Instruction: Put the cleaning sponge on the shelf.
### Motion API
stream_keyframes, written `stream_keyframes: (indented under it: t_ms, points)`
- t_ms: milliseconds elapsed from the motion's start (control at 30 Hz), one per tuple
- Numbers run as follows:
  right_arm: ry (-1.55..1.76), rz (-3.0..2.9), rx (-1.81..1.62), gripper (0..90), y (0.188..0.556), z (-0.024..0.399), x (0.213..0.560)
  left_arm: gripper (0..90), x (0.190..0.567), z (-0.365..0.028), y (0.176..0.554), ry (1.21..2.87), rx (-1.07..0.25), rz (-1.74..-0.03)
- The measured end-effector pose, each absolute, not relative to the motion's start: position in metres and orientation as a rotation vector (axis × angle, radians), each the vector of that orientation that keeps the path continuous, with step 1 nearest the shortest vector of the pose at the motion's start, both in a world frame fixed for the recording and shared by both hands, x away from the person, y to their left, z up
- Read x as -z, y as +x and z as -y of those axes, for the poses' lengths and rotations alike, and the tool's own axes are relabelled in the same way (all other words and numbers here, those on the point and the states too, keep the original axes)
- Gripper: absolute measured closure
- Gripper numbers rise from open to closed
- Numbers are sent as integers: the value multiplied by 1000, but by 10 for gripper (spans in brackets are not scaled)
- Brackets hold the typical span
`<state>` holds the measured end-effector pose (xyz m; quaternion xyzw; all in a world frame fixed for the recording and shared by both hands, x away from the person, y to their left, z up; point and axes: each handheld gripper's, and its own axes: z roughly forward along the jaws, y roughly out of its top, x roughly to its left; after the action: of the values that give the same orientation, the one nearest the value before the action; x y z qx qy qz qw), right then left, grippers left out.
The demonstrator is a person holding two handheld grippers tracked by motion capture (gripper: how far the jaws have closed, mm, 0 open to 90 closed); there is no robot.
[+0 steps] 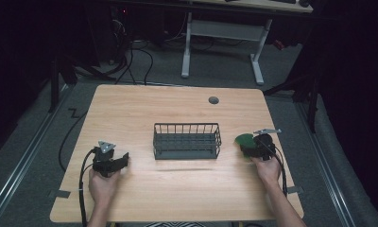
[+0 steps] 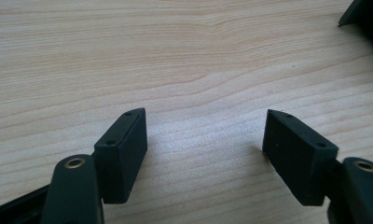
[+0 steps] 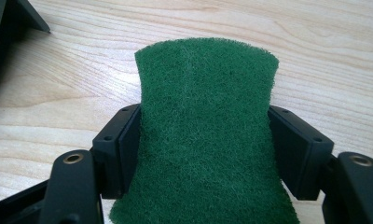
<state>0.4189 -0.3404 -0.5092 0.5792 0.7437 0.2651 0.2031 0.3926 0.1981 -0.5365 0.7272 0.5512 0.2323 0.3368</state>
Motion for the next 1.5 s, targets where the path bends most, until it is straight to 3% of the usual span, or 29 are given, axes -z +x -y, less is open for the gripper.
stream_keyframes:
  t_ms: [933,1500]
  points:
    - [1473,-2069,-907,320,400,340,460,310,537,-196,393,1910,-622,-1435]
    - [1316,-2109,-1019,319,400,317,421,311,537,-196,393,1909,-623,-1435]
